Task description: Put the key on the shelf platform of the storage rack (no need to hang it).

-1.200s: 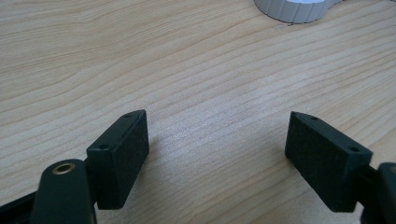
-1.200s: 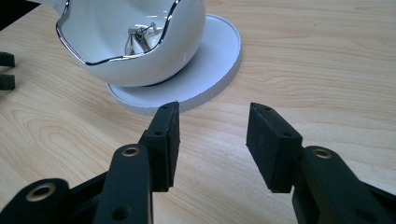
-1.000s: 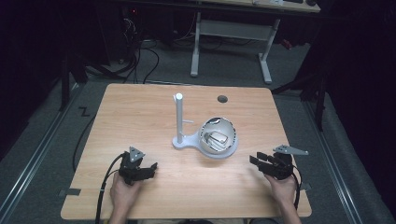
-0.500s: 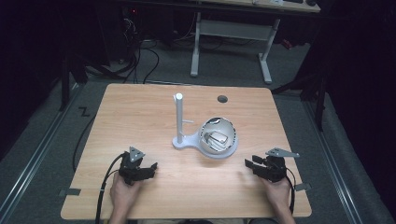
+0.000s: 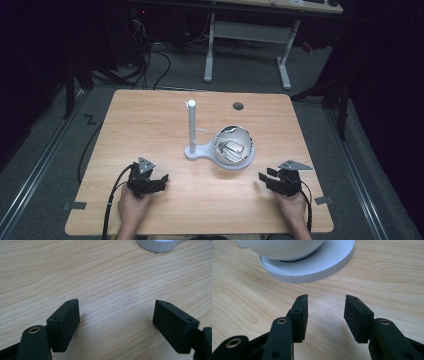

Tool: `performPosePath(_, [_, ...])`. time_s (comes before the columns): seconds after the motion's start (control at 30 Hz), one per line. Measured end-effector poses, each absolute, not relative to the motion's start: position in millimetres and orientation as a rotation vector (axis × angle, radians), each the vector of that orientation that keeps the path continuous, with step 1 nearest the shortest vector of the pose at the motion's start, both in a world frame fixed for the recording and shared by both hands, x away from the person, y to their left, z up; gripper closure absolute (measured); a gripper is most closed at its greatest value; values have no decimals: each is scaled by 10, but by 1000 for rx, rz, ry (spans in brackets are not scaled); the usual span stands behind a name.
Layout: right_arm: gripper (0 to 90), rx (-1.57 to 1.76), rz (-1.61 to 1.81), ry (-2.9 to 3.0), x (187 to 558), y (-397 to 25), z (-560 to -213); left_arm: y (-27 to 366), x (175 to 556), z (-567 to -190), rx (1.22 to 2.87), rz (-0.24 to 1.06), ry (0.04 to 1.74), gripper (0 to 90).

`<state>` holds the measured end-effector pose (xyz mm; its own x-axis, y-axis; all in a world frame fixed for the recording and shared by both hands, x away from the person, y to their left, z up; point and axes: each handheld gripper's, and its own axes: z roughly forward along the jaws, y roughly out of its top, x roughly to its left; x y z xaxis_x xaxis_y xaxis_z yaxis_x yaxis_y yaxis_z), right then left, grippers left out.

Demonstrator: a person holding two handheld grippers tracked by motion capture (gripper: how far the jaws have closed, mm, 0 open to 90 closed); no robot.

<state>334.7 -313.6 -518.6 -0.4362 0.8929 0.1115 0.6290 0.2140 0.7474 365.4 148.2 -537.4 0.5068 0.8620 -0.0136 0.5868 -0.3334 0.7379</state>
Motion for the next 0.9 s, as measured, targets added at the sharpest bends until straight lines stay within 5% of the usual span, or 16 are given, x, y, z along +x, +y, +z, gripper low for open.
performPosePath(0.9, [453,1332,923,2161,3362,-2938,-5311,1481,3653,-5374,2052,506,1182,219])
